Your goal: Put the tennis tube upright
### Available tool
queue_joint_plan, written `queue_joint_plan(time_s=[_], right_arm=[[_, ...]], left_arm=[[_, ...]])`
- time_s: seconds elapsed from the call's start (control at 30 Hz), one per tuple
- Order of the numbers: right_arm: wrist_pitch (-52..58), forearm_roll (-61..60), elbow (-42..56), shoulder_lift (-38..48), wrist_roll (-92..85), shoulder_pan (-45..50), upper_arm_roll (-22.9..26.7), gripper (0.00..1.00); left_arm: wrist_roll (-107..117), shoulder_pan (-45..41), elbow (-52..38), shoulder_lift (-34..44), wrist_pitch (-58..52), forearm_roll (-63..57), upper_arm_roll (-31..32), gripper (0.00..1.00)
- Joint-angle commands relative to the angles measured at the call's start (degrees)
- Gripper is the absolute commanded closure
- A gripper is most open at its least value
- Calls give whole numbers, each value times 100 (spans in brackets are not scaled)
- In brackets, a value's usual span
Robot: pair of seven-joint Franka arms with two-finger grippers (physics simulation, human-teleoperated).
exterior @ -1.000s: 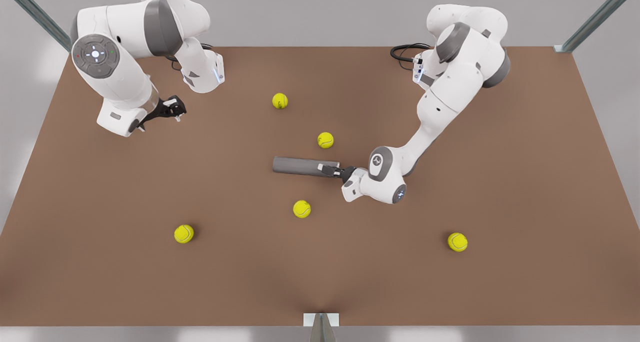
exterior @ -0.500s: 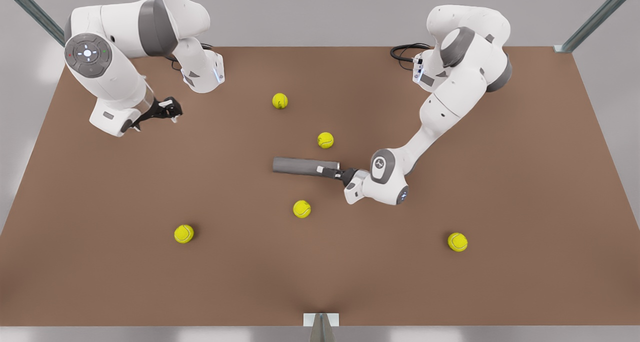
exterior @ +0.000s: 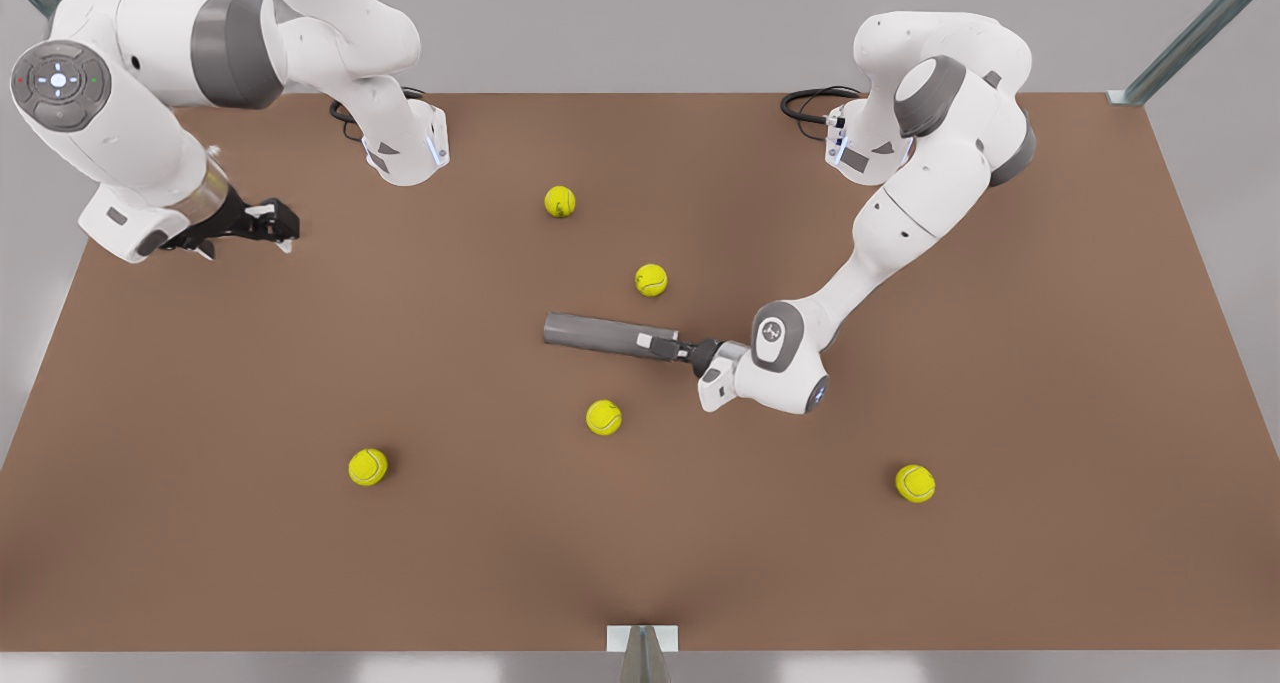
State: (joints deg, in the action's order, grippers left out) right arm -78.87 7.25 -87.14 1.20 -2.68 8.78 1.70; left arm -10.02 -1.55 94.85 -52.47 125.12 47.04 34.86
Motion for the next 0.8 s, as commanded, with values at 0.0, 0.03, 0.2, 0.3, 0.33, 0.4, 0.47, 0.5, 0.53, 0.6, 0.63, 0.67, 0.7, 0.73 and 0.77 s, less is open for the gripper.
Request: queue_joint_plan(time_s=[0.0,0.03,0.2,0.3,0.33,0.4,0.47,0.5,0.53,0.6,0.63,0.67,0.7,0.73,0.77], right_arm=[[-23,-31,4,3,127,-78,15,0],[-23,-40,4,3,136,-78,15,0],[-5,-49,-5,-5,145,-60,15,0],[-5,-57,4,-5,136,-60,15,0],[-5,-57,4,-5,136,-60,15,0],[4,-66,-5,-5,136,-60,15,0],[4,-75,4,-5,136,-60,15,0],[4,-75,4,-5,136,-60,15,0],[4,-75,4,-5,136,-60,15,0],[21,-75,4,-23,136,-60,15,0],[21,-75,4,-23,127,-60,15,0],[21,-75,4,-23,127,-60,15,0],[21,-75,12,-32,110,-60,23,0],[21,-75,13,-32,110,-60,23,0],[30,-75,13,-40,110,-60,23,0]], left_arm=[[-96,6,-2,9,3,-1,21,0],[-96,6,-2,9,3,33,65,0],[-52,59,-2,26,-23,86,197,0],[-35,234,7,53,-58,69,355,0],[0,243,-2,53,-58,69,355,0],[9,305,-2,62,-58,69,434,0],[44,305,-10,62,12,183,495,0],[44,278,-19,62,56,201,496,0],[44,261,-19,62,126,201,513,0],[44,234,-63,62,205,210,513,0],[44,234,-63,62,249,210,557,6],[53,234,-55,62,258,210,575,17],[62,234,-63,62,258,210,584,27],[79,243,-63,70,267,210,584,32],[80,243,-63,79,267,210,584,32]])
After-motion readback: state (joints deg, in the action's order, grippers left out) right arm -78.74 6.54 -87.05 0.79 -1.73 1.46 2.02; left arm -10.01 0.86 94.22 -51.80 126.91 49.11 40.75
